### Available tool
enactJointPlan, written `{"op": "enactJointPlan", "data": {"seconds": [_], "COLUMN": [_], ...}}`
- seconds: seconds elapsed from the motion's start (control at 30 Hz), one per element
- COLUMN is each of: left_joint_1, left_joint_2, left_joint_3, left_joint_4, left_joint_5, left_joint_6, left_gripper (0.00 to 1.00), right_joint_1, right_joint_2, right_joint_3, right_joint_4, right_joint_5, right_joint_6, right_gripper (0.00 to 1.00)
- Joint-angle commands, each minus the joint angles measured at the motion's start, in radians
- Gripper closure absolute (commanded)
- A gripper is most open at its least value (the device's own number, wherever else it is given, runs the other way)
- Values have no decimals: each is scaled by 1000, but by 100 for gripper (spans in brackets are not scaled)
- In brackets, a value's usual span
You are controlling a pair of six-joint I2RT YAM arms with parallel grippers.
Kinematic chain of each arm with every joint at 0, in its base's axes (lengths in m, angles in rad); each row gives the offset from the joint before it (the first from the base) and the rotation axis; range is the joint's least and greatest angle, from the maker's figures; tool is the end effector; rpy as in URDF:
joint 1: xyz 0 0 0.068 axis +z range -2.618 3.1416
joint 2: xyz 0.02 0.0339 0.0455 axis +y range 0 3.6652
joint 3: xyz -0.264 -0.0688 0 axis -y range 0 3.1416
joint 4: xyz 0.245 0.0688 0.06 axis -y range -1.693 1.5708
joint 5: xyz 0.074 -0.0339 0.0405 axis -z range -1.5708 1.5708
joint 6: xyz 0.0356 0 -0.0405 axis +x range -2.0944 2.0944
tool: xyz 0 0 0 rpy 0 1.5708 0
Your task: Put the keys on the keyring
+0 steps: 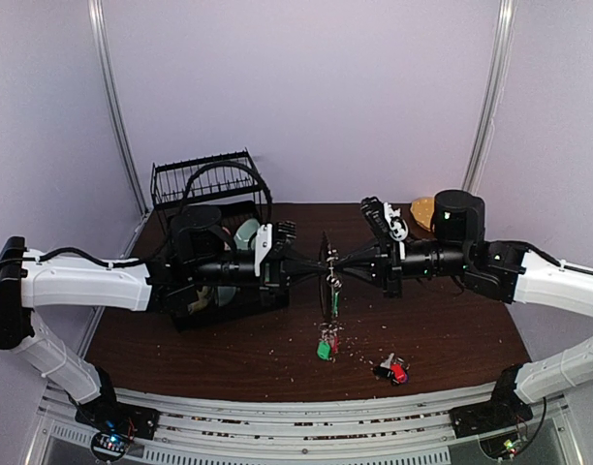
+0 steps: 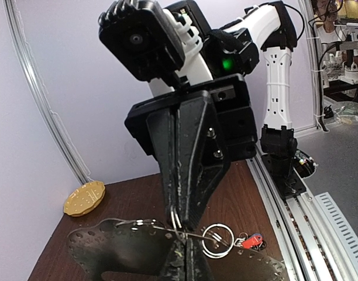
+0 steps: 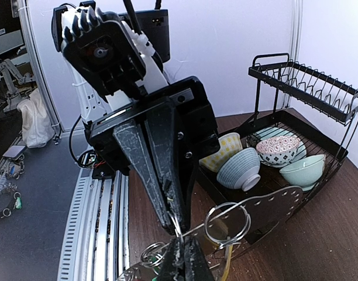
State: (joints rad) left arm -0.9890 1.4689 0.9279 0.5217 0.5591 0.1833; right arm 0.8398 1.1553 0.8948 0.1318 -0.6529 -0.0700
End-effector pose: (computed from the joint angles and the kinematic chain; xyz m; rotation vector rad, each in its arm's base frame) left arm 0.1701 -0.2930 0.2994 1.2838 1.1039 -1.0571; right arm 0.1622 0.2133 0.3368 -1.2217 1.3269 1.1130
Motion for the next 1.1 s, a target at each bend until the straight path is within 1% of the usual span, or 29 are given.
{"op": "enactJointPlan", "data": {"seconds": [0.0,0.07,0.23,0.37,0.47,0.57,0.63,0.67,0.73,0.8,0.9,1.07], "left_joint_1": [-12,-13,-12,-11,-6,11,25,27,27,27,27,27], "left_joint_2": [12,14,-8,-42,-64,-85,-102,-107,-103,-90,-73,-61], "left_joint_3": [55,61,30,-4,-22,-42,-55,-57,-49,-35,-22,-17], "left_joint_4": [89,85,123,129,107,86,84,82,85,110,144,130], "left_joint_5": [25,30,24,-5,-25,-21,-15,-18,-10,12,78,133], "left_joint_6": [-19,-30,-50,-34,-17,-13,-13,-10,-14,-53,-92,-91], "left_gripper": [100,100,82,80,80,72,65,64,64,69,74,73], "right_joint_1": [10,11,10,10,8,9,7,7,7,8,8,7], "right_joint_2": [-12,-17,-22,-25,-25,-19,-17,-15,-9,5,22,30], "right_joint_3": [-20,-23,-36,-52,-76,-85,-88,-90,-94,-96,-87,-80], "right_joint_4": [71,96,151,209,297,338,354,360,385,400,399,408], "right_joint_5": [-11,-11,-5,-18,-57,-91,-113,-120,-134,-146,-145,-144], "right_joint_6": [22,30,49,77,116,132,134,136,150,161,163,162], "right_gripper": [100,100,100,100,100,100,100,100,100,100,100,100]}}
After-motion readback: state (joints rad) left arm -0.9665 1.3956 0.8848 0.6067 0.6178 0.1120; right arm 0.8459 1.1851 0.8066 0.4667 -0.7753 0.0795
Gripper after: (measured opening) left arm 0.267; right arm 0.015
